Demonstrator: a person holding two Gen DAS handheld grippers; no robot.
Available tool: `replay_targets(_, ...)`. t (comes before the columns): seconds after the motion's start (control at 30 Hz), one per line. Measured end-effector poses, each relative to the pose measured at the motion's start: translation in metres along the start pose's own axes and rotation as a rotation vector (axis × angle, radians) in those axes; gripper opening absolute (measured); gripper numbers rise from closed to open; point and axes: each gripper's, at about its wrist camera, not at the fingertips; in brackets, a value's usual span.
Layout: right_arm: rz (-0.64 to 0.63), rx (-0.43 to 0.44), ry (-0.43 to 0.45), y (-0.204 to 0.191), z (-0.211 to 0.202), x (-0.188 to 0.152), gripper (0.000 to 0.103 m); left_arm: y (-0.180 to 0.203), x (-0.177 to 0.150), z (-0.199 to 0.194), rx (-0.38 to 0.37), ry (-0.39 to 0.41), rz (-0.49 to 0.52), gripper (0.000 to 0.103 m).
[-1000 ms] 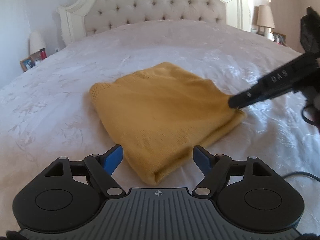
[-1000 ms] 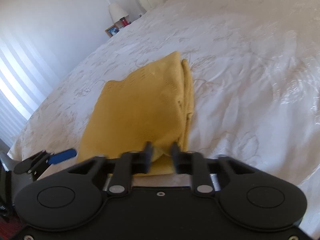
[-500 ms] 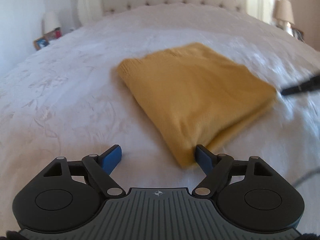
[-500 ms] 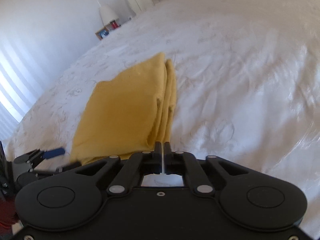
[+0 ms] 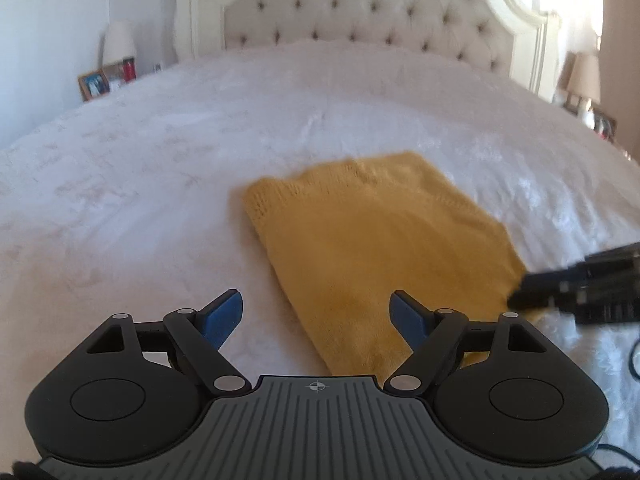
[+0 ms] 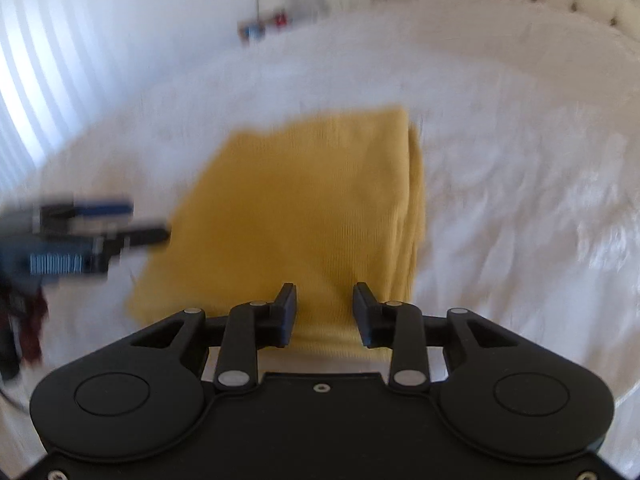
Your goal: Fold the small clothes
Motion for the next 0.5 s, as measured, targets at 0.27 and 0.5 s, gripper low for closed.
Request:
replay_targets(0.27,-0.101,-0.012,-0.056,-0.008,-0.011,-0.016,0.038,-0.001,-0.024,0.012,-0.057,-0.140,0.060,0.081)
replay_targets(0.5,-0.039,-0.021,0.126,0.006,-0.034,0.004,0.078,-0.032,0.014,0.001,-0.106,-0.070,-0.150,0.083)
Point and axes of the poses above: each gripper's, at about its wrist camera, not at the fingertips, and z roughly the way its jaws point, y to its right, x to its top, and after that the axes turned 6 degrees about -z, right-handed
